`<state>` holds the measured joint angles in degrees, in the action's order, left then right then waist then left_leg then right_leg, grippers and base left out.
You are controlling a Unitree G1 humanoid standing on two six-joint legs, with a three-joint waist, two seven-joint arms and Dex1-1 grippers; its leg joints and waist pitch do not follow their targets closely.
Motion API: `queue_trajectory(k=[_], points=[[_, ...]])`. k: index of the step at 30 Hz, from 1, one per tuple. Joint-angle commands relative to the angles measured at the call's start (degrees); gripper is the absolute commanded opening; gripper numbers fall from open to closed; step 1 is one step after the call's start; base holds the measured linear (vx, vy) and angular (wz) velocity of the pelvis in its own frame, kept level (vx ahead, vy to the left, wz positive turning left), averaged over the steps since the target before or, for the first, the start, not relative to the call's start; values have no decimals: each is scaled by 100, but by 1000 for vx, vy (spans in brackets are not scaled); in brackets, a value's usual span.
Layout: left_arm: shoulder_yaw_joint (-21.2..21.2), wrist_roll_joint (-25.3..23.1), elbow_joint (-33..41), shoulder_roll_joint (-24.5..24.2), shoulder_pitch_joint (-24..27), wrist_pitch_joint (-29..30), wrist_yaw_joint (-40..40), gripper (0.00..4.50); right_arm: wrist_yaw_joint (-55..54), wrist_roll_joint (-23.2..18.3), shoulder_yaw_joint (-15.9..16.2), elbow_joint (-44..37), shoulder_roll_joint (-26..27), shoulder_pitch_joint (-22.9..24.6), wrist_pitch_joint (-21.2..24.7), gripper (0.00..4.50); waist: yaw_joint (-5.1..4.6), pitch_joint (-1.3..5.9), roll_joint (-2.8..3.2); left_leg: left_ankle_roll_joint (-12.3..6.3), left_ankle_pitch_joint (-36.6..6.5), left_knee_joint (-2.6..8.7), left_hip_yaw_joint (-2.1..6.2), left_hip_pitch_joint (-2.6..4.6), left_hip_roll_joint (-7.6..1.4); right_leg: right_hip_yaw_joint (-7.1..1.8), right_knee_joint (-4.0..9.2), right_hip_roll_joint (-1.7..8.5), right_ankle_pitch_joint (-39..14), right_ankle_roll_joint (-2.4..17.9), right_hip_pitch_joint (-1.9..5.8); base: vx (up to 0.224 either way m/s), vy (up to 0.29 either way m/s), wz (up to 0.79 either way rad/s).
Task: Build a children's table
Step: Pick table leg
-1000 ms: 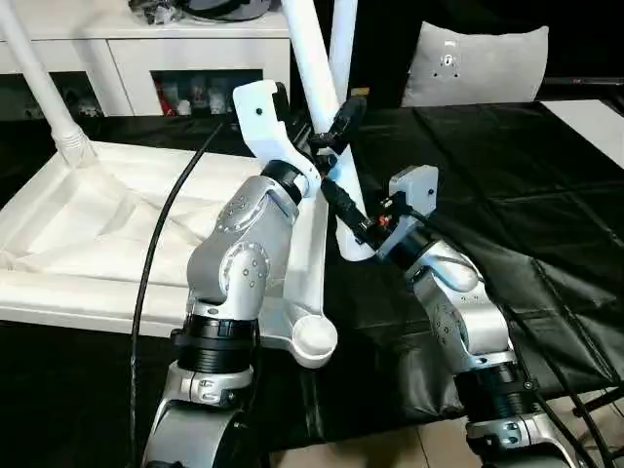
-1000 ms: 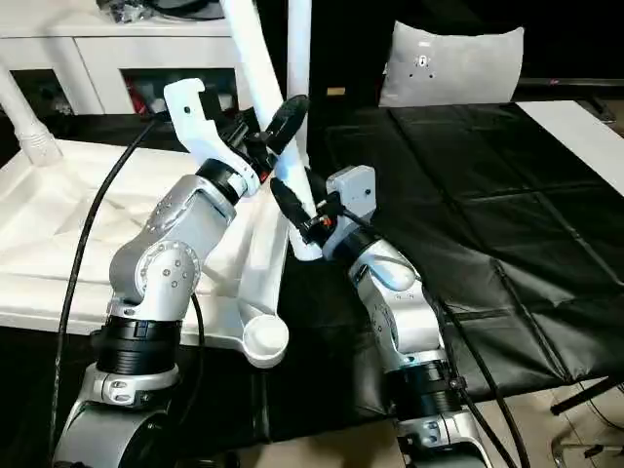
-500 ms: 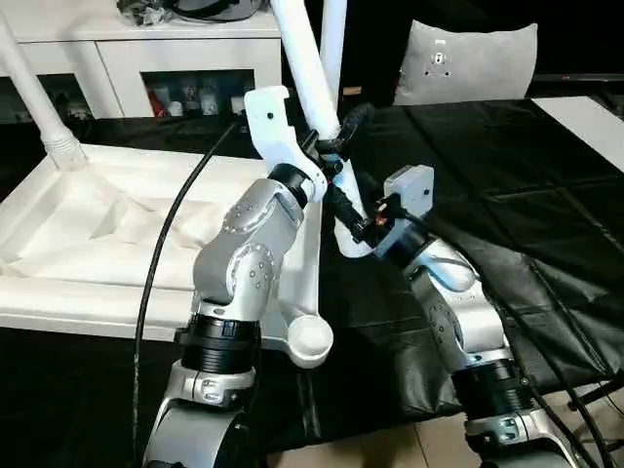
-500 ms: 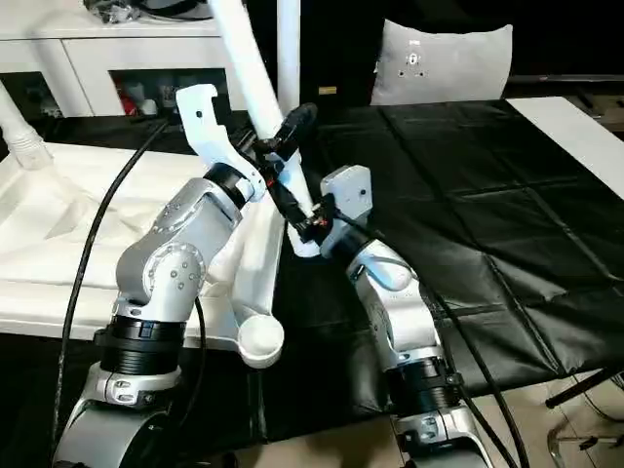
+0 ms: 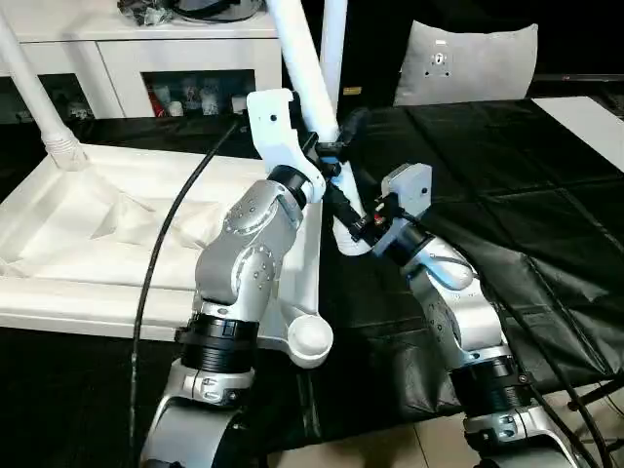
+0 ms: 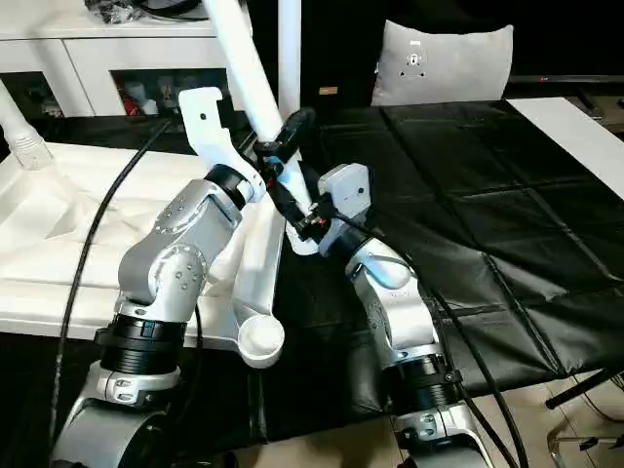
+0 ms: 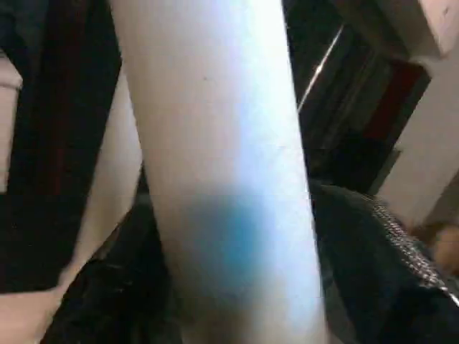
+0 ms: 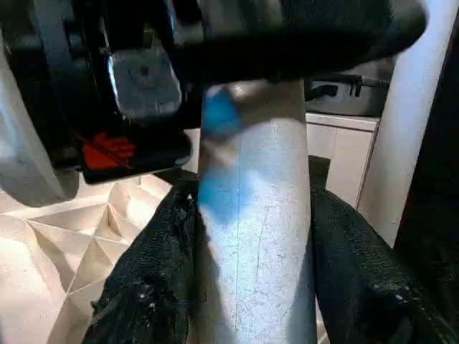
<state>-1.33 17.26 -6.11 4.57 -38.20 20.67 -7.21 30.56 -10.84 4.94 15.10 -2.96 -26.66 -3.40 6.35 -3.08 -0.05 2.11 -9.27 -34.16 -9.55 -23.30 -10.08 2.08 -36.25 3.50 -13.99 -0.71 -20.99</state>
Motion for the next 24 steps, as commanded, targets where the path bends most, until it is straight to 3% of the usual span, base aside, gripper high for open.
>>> queue_trajectory(k=[1,12,21,24], points=[[-147,-216,-90,-81,15,-96,-27,286,6,20,-13,22,-10,-56,-116,185,-17,420,27,-166,-655,360,113,186,-307,-209,342,431,931,1135,216,0,0,0],[-127,-311,-101,-112,35,-205,-39,216,-8,38,4,64,2,-66,-131,185,-6,422,25,-138,-667,358,108,183,-305,-209,331,442,998,1233,219,0,0,0],[206,505,137,223,11,309,-207,195,-156,188,16,155,-71,-119,-19,185,-10,418,25,-137,-690,353,97,190,-297,-210,335,438,981,1295,214,0,0,0],[294,576,132,269,-4,315,-113,190,-301,259,-47,266,-96,-199,-60,255,-14,417,25,-140,-700,356,102,186,-300,-209,339,436,942,1280,216,0,0,0]])
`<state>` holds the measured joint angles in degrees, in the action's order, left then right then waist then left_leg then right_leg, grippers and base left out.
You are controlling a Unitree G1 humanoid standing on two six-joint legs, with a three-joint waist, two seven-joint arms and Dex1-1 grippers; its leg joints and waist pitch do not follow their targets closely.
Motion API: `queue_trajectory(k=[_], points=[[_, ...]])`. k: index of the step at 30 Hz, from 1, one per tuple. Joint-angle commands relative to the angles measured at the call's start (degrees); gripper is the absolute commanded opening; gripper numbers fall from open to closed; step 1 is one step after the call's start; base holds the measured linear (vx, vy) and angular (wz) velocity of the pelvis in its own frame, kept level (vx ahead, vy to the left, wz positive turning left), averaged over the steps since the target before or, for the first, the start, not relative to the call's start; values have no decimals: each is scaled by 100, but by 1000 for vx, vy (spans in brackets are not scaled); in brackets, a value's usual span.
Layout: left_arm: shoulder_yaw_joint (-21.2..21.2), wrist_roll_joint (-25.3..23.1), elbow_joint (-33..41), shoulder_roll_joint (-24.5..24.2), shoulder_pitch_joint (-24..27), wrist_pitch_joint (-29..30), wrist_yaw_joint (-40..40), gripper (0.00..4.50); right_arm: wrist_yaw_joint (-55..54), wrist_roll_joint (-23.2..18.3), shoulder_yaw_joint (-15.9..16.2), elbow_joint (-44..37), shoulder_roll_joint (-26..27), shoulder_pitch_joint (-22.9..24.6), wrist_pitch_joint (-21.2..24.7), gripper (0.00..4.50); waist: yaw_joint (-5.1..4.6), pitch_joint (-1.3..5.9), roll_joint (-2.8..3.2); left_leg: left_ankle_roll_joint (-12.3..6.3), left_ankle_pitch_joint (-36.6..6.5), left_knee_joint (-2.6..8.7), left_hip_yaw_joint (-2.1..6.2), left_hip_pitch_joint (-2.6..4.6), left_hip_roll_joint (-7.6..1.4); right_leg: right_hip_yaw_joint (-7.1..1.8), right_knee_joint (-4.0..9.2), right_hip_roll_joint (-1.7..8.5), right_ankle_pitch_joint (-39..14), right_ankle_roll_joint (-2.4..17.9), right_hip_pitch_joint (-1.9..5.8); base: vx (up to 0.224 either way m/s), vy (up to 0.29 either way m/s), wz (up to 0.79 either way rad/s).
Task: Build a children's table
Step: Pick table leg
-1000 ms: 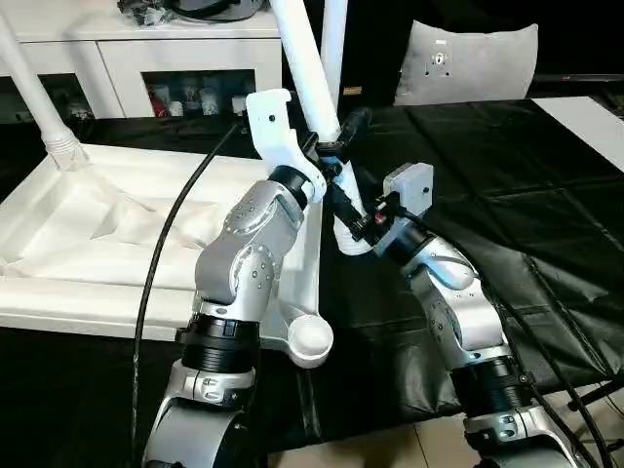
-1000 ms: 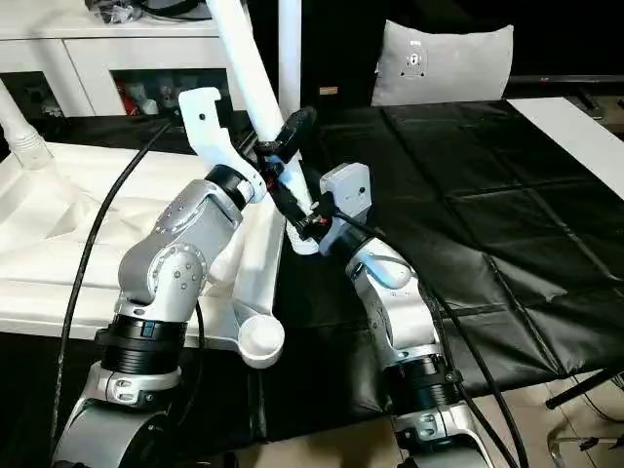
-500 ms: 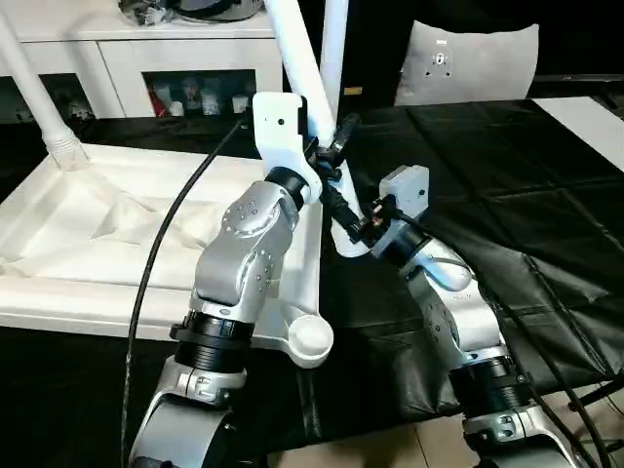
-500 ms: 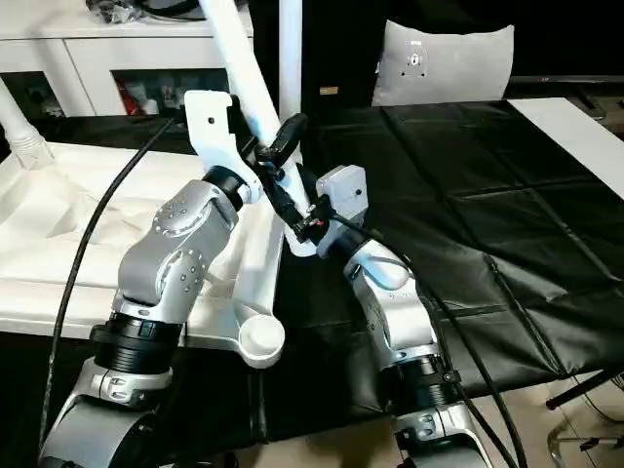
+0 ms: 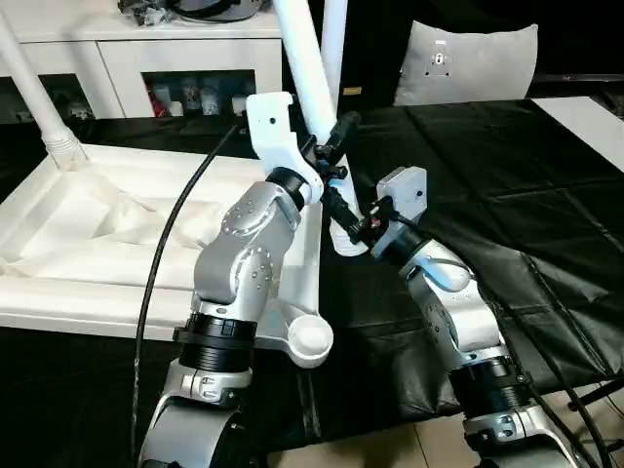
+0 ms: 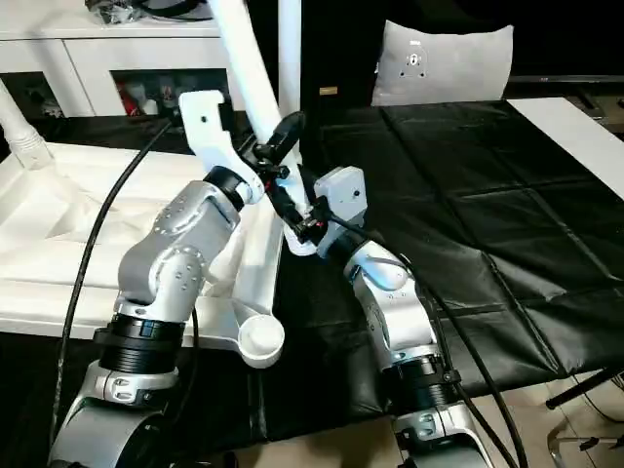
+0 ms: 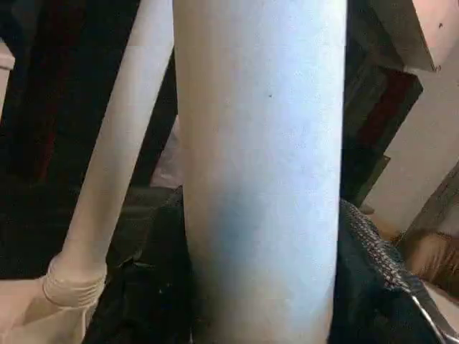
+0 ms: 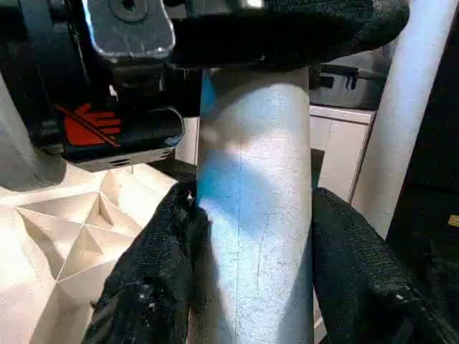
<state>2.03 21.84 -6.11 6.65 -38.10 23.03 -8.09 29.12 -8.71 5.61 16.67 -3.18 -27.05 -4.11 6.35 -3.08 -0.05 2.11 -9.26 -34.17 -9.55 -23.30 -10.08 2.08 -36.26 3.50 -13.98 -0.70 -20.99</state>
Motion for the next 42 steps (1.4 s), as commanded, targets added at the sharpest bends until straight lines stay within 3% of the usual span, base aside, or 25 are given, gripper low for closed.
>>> queue_trajectory(k=[1,4,9,10,14,17,20,21,23,24,27,34,40,42], points=[[15,79,84,13,-47,73,22,190,-154,85,-111,115,-123,-191,25,257,-15,415,30,-126,-719,363,105,191,-303,-205,344,438,898,1275,215,0,0,0],[87,0,5,-86,-105,81,63,189,-17,41,-110,70,-176,-212,90,281,-7,418,24,-129,-708,355,102,196,-298,-209,339,426,937,1247,220,0,0,0],[235,14,-155,-305,-229,126,-5,189,442,-516,-241,-224,-246,-163,540,328,-13,420,3,-216,-616,346,100,183,-288,-207,328,422,1098,1232,239,0,0,0],[325,70,-234,-384,-286,165,-63,189,577,-867,-408,-365,-286,-149,806,328,-9,420,16,-246,-611,348,100,193,-286,-207,330,425,1069,1248,226,0,0,0],[371,201,-321,-549,-350,353,-275,189,926,-1641,-701,-682,-493,-81,1598,366,23,428,19,-259,-585,345,104,205,-303,-202,325,431,1037,1294,229,0,0,0],[400,352,-338,-623,-372,491,-415,189,1028,-2031,-903,-822,-598,-69,1991,389,47,427,16,-264,-541,344,100,207,-293,-201,322,437,1035,1321,228,0,0,0],[499,807,-231,-728,-383,918,-836,188,888,-2518,-1355,-710,-856,-196,2835,419,63,437,14,-210,-466,335,87,203,-288,-192,314,440,1000,1422,222,0,0,0],[520,941,-202,-783,-394,1043,-1004,188,871,-2621,-1440,-624,-997,-233,3251,429,66,430,8,-187,-460,338,85,200,-272,-188,323,436,926,1443,229,0,0,0],[563,1198,-136,-862,-406,1284,-1269,187,1085,-2728,-1470,-569,-1224,-212,3560,448,67,424,10,-130,-462,333,71,203,-260,-190,336,428,815,1459,228,0,0,0],[578,1417,-54,-949,-420,1503,-1539,186,1365,-2989,-1514,-644,-1390,-157,3774,450,74,428,8,-105,-491,333,71,195,-263,-192,337,439,791,1451,237,0,0,0],[561,1574,4,-1048,-448,1657,-1786,186,1584,-3192,-1522,-760,-1553,-117,3971,450,77,429,-2,-146,-494,331,73,189,-266,-186,340,445,785,1449,248,0,0,0],[282,1886,208,-1339,-559,1980,-2603,186,2798,-3525,-1082,-1469,-2162,45,4551,450,75,415,-18,-225,-480,328,74,186,-275,-186,349,440,699,1446,247,0,0,0],[96,1867,291,-1341,-577,2003,-2793,186,2886,-3416,-823,-1405,-2207,-58,4642,399,91,408,-15,-121,-549,344,77,197,-298,-185,363,460,419,1494,224,0,0,0],[-50,1876,422,-1287,-532,2015,-2932,186,2846,-3117,-546,-1225,-2140,-145,4569,372,94,411,-19,-83,-529,339,72,197,-289,-185,362,456,410,1491,218,0,0,0]])
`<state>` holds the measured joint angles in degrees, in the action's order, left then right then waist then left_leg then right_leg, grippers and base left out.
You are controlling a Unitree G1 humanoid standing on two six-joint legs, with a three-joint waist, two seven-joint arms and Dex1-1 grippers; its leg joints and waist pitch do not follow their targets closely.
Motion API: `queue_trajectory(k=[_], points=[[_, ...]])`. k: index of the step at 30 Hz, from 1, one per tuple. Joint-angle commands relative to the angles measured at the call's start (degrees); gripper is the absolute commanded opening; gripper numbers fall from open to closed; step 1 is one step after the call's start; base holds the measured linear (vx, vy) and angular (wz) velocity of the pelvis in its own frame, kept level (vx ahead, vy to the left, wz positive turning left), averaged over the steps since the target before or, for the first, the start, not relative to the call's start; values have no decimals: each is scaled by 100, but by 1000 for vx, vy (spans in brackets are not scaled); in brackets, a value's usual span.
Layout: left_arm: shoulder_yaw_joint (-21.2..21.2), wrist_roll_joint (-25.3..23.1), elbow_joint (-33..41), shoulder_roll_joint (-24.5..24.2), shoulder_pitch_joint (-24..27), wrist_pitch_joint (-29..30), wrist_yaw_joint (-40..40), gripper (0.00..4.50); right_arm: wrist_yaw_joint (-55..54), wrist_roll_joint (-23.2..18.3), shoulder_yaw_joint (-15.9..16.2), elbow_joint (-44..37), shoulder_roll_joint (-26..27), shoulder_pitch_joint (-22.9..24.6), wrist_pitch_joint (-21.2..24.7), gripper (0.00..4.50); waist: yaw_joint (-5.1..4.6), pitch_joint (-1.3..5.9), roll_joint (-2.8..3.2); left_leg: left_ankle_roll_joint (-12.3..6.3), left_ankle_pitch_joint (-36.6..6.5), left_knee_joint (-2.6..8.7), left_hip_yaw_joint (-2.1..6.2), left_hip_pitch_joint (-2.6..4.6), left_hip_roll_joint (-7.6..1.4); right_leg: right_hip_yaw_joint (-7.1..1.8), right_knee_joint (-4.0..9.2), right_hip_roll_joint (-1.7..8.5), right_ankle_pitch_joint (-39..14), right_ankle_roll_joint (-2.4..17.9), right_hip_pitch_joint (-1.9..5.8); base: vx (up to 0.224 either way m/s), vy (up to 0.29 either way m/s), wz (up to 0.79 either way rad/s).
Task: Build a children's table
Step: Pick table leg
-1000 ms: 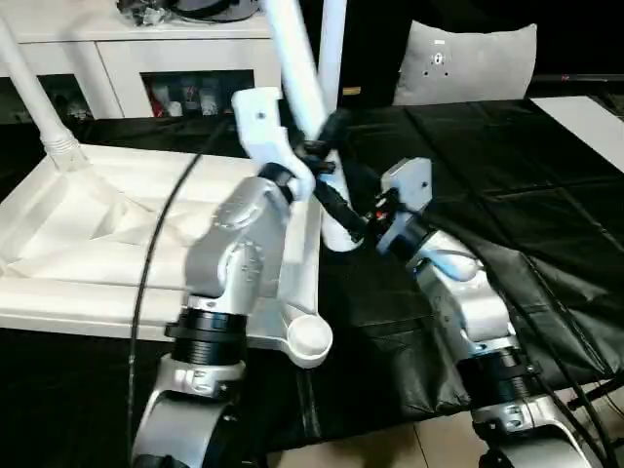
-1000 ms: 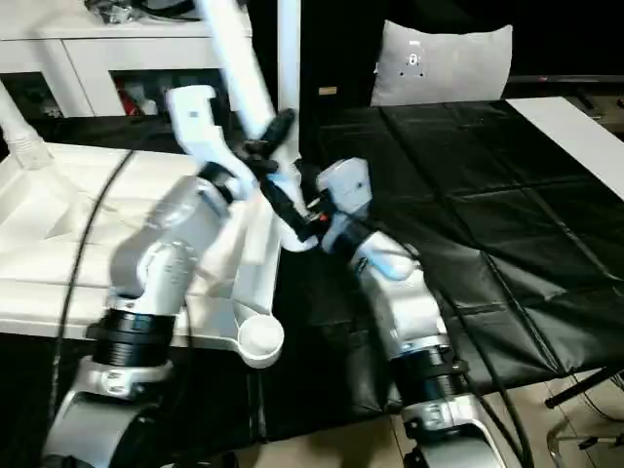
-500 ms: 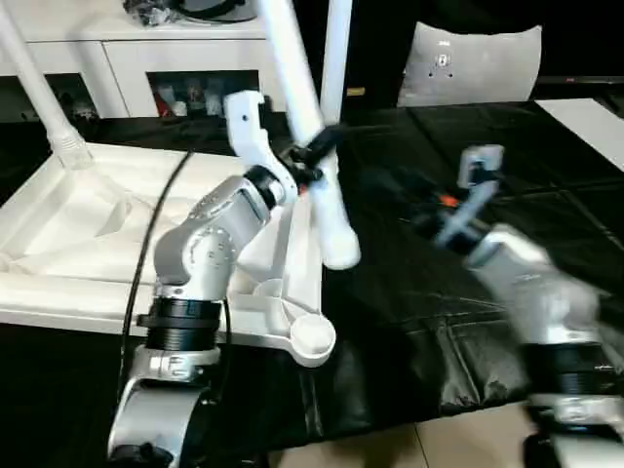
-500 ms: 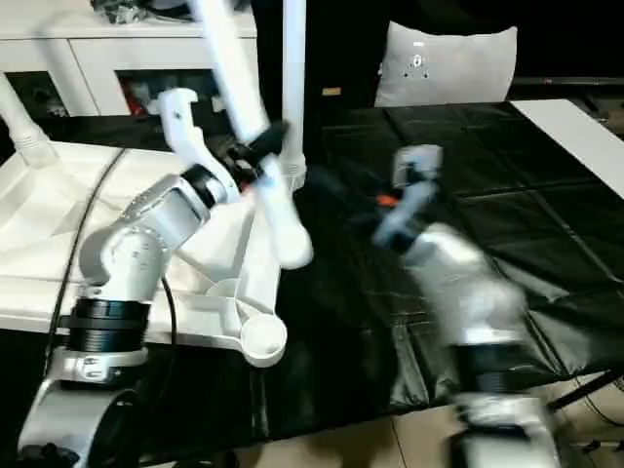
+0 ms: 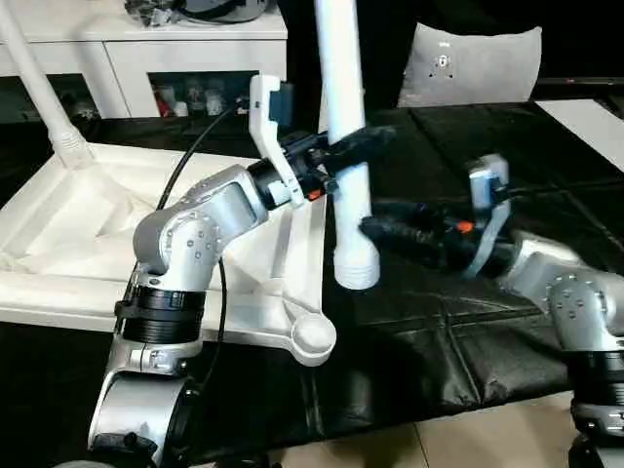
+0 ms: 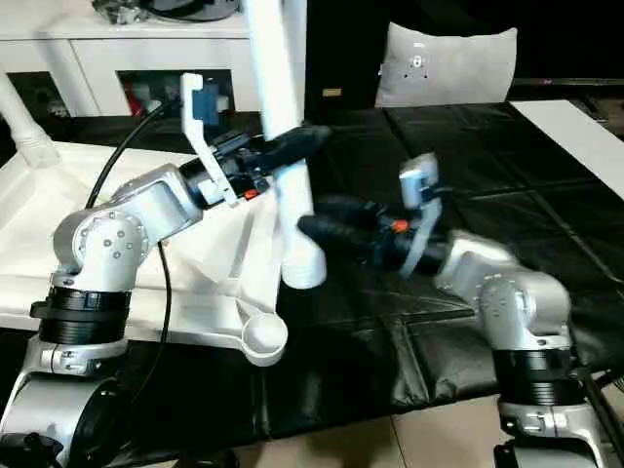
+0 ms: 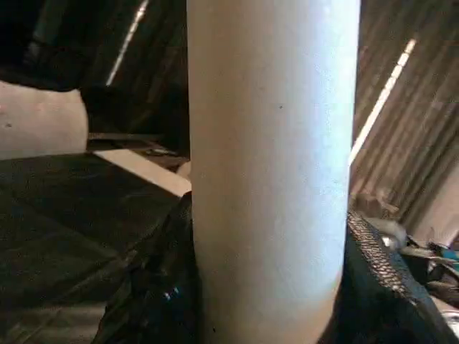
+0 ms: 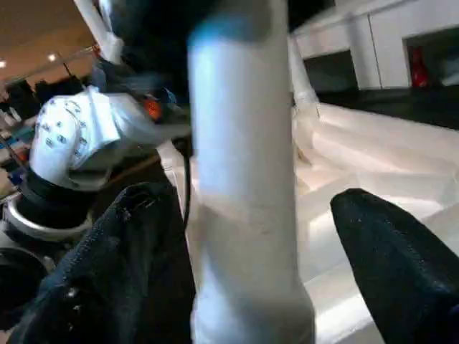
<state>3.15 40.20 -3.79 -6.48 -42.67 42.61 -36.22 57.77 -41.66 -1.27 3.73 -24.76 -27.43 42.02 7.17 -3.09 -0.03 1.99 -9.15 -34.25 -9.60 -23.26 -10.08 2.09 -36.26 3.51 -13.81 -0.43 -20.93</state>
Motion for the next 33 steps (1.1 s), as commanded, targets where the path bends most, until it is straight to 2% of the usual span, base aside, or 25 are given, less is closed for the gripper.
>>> queue_trajectory(k=[1,5,13,19,27,28,29,32,33], points=[[-161,41,190,26,-75,57,-119,186,-20,178,142,70,18,-107,-43,363,10,412,-22,-57,-537,350,75,187,-290,-187,362,459,398,1461,216,0,0,0],[-257,79,304,-26,-10,55,-311,186,97,161,235,68,32,-115,35,331,34,419,-53,-117,-446,338,69,183,-284,-194,350,458,524,1421,223,0,0,0],[-323,102,417,-76,64,51,-458,186,259,248,365,122,-18,-111,23,252,80,416,-34,-88,-511,343,71,200,-297,-194,350,452,406,1373,206,0,0,0],[-343,48,401,-91,83,3,-486,186,280,298,406,105,23,-84,8,206,94,430,-38,-84,-436,332,70,195,-290,-193,334,451,546,1364,210,0,0,0],[-437,-124,406,-125,133,-120,-422,186,143,414,443,99,80,-61,-111,195,87,427,-44,-89,-447,333,70,193,-293,-194,338,458,485,1353,209,0,0,0],[-416,-100,384,-108,148,-85,-366,242,36,471,406,111,155,-62,-196,194,86,429,-43,-87,-425,332,70,195,-294,-194,332,456,515,1360,205,0,0,0],[-422,-123,387,-114,159,-136,-380,256,-13,483,384,111,188,-63,-227,194,81,427,-45,-92,-422,333,69,191,-289,-192,330,453,523,1366,206,0,0,0],[-387,-197,393,-134,214,-291,-367,256,-253,589,317,147,317,-88,-417,194,75,429,-22,-55,-439,338,73,198,-293,-192,339,455,477,1335,194,0,0,0],[-403,-243,410,-154,230,-365,-393,277,-311,617,303,158,343,-97,-455,193,75,432,-24,-47,-457,337,72,199,-292,-192,336,452,482,1335,196,0,0,0]])
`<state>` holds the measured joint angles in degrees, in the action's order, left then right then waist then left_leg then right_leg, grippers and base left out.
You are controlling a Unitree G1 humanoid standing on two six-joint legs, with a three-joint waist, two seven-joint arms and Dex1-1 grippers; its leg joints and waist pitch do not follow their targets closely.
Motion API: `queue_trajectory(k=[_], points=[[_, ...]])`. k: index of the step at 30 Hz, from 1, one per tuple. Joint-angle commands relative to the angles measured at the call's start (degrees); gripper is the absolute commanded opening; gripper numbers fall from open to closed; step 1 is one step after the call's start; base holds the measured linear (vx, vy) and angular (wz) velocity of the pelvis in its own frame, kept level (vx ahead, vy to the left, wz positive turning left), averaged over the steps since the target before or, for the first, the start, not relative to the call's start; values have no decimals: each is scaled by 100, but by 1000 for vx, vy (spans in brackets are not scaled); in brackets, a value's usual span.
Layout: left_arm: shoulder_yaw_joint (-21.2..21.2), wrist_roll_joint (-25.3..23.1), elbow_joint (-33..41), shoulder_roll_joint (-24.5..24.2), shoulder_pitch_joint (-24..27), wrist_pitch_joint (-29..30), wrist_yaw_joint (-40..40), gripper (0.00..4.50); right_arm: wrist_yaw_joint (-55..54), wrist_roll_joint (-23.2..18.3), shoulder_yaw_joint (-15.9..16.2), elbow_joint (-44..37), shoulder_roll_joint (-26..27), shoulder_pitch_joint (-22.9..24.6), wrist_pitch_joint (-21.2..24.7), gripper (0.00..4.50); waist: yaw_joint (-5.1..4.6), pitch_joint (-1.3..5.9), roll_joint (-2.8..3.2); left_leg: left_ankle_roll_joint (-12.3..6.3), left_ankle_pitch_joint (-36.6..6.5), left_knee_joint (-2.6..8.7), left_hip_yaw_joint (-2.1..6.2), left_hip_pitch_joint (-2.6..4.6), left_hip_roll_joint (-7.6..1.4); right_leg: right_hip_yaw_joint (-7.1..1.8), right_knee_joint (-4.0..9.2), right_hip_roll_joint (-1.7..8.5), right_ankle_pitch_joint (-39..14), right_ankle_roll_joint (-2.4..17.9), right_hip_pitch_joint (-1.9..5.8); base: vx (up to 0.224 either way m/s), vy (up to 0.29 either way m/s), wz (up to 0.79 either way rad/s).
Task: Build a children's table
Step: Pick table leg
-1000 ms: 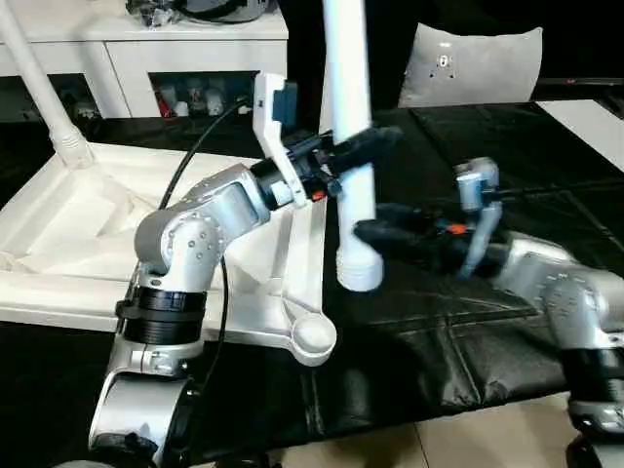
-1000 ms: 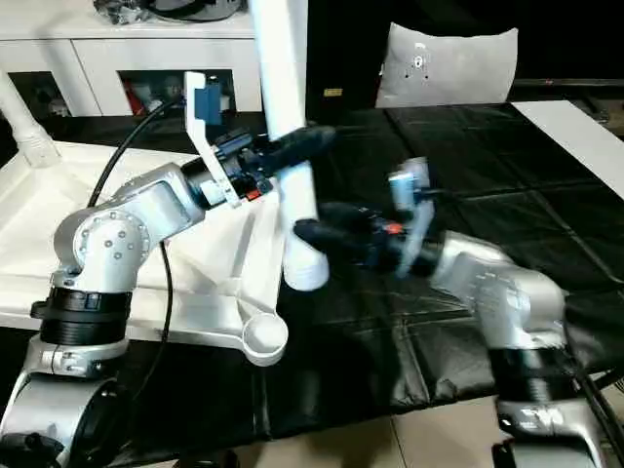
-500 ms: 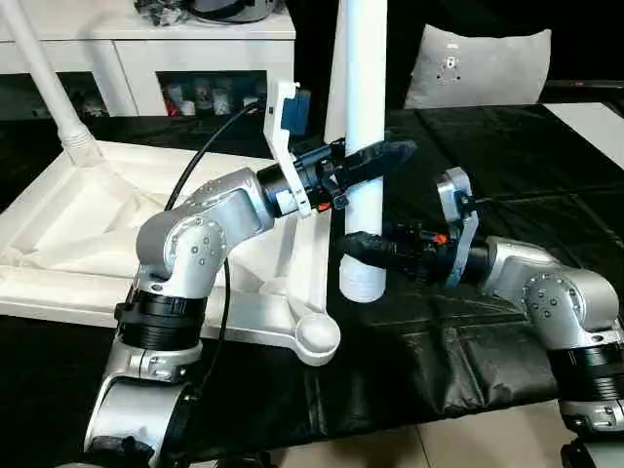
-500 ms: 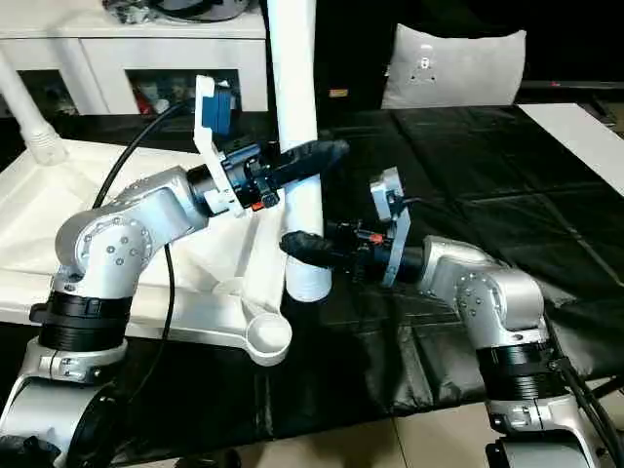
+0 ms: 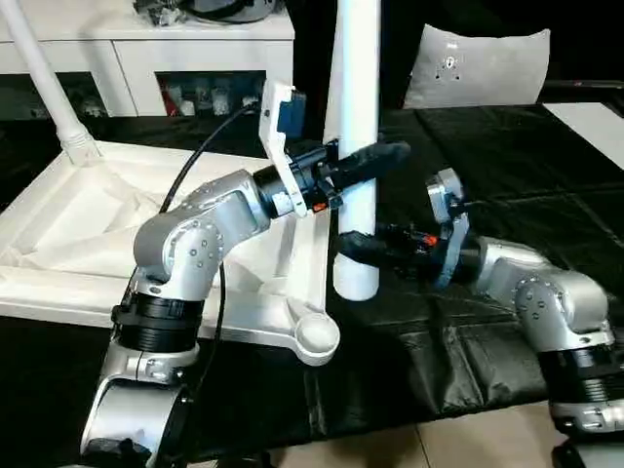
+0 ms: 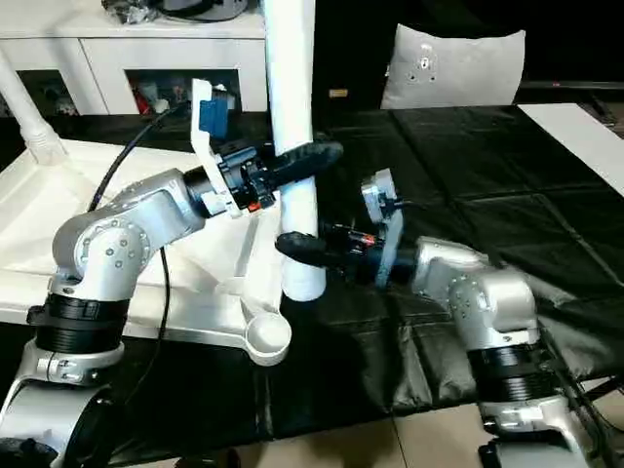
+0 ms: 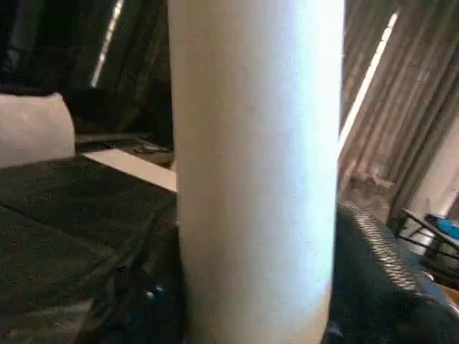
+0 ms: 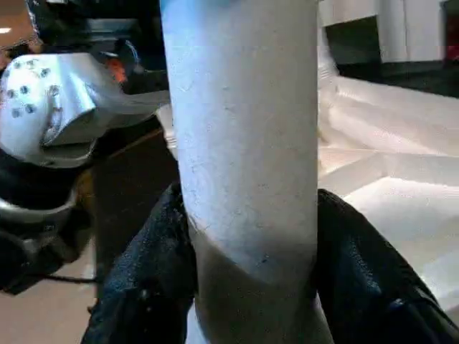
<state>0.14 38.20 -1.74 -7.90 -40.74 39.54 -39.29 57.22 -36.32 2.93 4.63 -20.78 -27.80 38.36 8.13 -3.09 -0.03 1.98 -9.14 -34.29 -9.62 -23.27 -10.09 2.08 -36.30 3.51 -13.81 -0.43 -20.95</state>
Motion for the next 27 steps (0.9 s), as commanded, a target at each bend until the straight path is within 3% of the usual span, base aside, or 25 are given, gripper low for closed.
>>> queue_trajectory(k=[1,3,5,7,8,15,16,19,21,26,27], points=[[-84,-135,191,-4,55,-185,-14,292,-431,167,-169,117,30,-94,-213,193,-22,429,-20,-30,-456,347,77,203,-300,-194,337,449,522,1310,190,0,0,0],[-96,-392,170,-5,88,-508,115,301,-712,318,-247,185,174,-149,-425,193,-22,428,11,8,-504,356,85,208,-302,-192,346,456,480,1286,184,0,0,0],[-173,-672,168,-44,132,-805,199,295,-1054,568,-253,261,316,-197,-711,193,-43,430,-4,86,-534,363,80,207,-300,-192,345,450,458,1244,189,0,0,0],[-162,-740,192,-1,157,-942,266,347,-1227,727,-231,305,396,-206,-927,193,-43,429,-10,142,-566,369,80,209,-302,-198,342,458,437,1194,185,0,0,0],[-127,-850,201,125,171,-1087,520,351,-1524,943,-198,391,586,-214,-1240,193,-39,433,-14,155,-546,367,79,207,-310,-201,333,466,496,1191,191,0,0,0],[-376,-2025,-98,743,180,-2103,1987,351,-2548,1538,-78,663,1245,-294,-2053,193,-60,436,-8,126,-558,374,92,196,-310,-205,337,452,721,1056,197,0,0,0],[-382,-2045,-109,769,182,-2096,2037,319,-2587,1554,-82,685,1265,-305,-2071,193,-65,432,-12,121,-583,373,94,190,-307,-207,344,457,696,1044,199,0,0,0],[-453,-2230,-192,919,195,-2081,2344,309,-2791,1698,-85,836,1408,-370,-2226,193,-77,426,-4,167,-668,381,96,196,-300,-207,353,453,555,1013,198,0,0,0],[-565,-2425,-278,954,205,-2123,2459,271,-2893,1835,-53,944,1495,-407,-2354,193,-96,431,27,183,-713,385,100,201,-304,-207,355,440,538,992,183,0,0,0],[-567,-2554,-387,1035,203,-2210,2587,262,-3028,1946,-37,1066,1549,-446,-2500,193,-107,437,10,149,-634,375,97,198,-294,-205,340,440,796,1026,198,0,0,0],[-566,-2581,-414,1046,199,-2215,2630,233,-3010,1964,-21,1097,1550,-452,-2526,193,-118,433,3,137,-663,377,96,193,-295,-205,341,440,778,1041,199,0,0,0]])
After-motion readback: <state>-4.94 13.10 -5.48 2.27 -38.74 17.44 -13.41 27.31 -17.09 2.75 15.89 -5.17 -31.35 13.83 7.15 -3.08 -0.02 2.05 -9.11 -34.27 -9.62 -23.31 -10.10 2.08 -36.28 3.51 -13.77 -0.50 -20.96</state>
